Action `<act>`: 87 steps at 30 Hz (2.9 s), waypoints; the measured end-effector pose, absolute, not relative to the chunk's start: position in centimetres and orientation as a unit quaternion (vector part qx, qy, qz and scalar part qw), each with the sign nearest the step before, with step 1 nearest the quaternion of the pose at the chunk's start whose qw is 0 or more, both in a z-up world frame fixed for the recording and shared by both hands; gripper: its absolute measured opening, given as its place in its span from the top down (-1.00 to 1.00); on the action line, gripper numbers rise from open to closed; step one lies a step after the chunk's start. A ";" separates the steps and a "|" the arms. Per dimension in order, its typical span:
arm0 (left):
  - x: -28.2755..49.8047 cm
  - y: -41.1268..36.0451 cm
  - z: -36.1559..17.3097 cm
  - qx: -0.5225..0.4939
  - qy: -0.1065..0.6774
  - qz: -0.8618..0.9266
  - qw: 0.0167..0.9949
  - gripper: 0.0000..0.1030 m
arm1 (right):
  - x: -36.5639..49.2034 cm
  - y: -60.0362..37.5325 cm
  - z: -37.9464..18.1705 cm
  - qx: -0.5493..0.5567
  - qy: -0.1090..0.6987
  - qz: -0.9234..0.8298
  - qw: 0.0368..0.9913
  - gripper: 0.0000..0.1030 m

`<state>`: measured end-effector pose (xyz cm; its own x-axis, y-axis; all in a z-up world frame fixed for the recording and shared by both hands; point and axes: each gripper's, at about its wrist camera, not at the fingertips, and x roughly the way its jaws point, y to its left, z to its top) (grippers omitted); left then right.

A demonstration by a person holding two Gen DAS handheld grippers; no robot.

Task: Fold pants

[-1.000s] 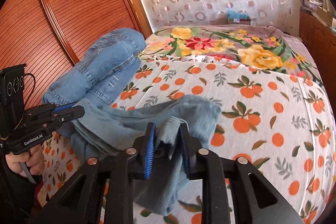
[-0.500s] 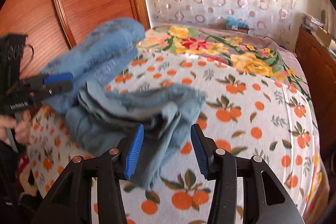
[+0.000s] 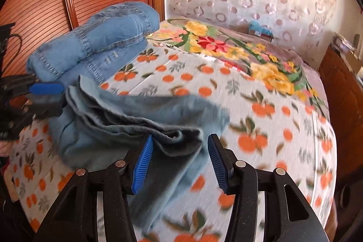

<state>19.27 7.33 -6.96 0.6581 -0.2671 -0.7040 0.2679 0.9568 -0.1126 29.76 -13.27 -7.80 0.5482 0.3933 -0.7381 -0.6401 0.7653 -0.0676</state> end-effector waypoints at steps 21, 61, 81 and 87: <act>22.1 6.0 -8.0 0.021 0.399 -0.139 0.906 0.09 | 27.4 -16.7 -7.6 -0.094 0.372 0.292 0.876 -0.04; 15.1 6.9 -11.2 0.004 0.417 -0.156 0.895 0.34 | 21.7 -18.6 -10.6 -0.072 0.401 0.318 0.856 0.79; 11.2 7.8 -10.7 0.000 0.409 -0.157 0.899 0.88 | 18.9 -21.1 -10.1 -0.056 0.395 0.298 0.867 0.83; 9.4 7.1 -10.6 0.005 0.408 -0.176 0.896 0.88 | 16.7 -22.7 -9.7 -0.054 0.397 0.287 0.870 0.83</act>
<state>9.45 7.07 -10.61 0.6041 -0.3118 -0.7334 0.3201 0.9377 -0.1350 16.73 -22.74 -9.69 0.5201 0.4571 -0.7215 -0.5432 0.8289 0.1336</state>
